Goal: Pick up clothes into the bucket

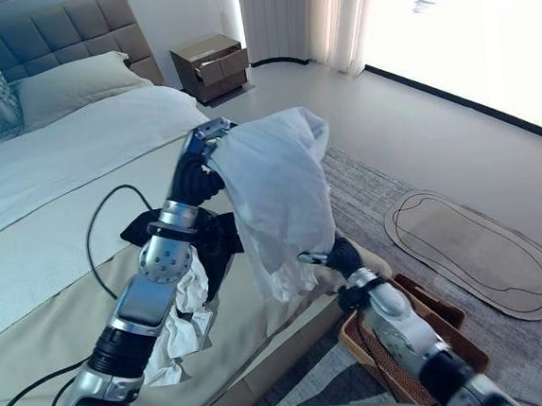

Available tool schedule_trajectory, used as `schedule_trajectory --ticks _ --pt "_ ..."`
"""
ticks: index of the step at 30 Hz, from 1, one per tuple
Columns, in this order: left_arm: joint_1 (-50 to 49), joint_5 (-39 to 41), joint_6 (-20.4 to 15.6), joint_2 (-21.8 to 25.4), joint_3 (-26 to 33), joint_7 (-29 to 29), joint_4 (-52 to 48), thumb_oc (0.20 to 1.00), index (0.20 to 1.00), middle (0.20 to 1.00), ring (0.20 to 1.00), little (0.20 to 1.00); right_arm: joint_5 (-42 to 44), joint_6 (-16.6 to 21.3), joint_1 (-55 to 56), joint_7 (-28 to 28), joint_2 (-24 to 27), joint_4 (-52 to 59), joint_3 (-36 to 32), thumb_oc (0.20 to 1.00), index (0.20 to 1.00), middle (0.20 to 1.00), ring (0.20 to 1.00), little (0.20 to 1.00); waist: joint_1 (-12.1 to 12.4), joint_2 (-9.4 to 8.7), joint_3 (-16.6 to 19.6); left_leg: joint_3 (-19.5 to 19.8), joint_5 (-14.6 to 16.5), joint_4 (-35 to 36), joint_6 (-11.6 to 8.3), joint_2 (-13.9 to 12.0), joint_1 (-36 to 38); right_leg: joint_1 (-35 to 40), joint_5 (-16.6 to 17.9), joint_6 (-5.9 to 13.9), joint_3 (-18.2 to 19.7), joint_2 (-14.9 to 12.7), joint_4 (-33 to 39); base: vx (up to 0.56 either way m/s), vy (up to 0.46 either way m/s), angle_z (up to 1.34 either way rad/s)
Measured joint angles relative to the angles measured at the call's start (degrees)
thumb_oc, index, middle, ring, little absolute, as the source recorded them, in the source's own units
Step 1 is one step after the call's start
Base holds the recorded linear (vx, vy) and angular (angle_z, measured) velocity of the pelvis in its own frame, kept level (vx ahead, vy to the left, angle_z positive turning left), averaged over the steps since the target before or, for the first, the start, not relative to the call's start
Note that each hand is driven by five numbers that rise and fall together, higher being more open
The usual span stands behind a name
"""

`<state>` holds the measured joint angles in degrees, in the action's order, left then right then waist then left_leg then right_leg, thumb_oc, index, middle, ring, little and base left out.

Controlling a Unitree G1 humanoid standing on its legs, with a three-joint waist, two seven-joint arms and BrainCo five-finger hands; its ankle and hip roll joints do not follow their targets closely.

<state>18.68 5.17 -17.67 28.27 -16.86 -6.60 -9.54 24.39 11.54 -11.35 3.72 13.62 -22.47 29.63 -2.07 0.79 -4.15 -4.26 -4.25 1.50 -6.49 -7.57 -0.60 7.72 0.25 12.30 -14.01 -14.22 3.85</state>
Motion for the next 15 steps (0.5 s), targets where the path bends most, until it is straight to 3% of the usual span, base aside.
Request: schedule_trajectory --ticks 6,15 --pt "0.7 4.8 0.1 -2.9 -2.8 2.3 -0.7 0.2 0.2 0.2 0.2 0.2 -0.2 -0.9 -5.3 1.9 -0.8 -0.9 3.1 1.0 1.0 1.0 1.0 1.0 1.6 -0.04 0.1 0.4 0.0 -0.1 0.01 0.0 0.0 0.5 0.0 0.0 -0.5 0.1 0.1 0.0 -0.004 0.02" --pt "1.5 9.0 1.0 -4.8 -6.7 3.4 -0.8 0.2 0.2 0.2 0.2 0.2 -0.3 -1.7 -8.1 1.7 -2.6 -1.9 5.4 1.0 1.0 1.0 1.0 1.0 1.7 -0.04 0.1 1.2 0.0 -0.2 0.01 0.0 0.0 1.1 0.0 -0.01 -1.0 0.3 0.4 0.0 -0.002 0.04"
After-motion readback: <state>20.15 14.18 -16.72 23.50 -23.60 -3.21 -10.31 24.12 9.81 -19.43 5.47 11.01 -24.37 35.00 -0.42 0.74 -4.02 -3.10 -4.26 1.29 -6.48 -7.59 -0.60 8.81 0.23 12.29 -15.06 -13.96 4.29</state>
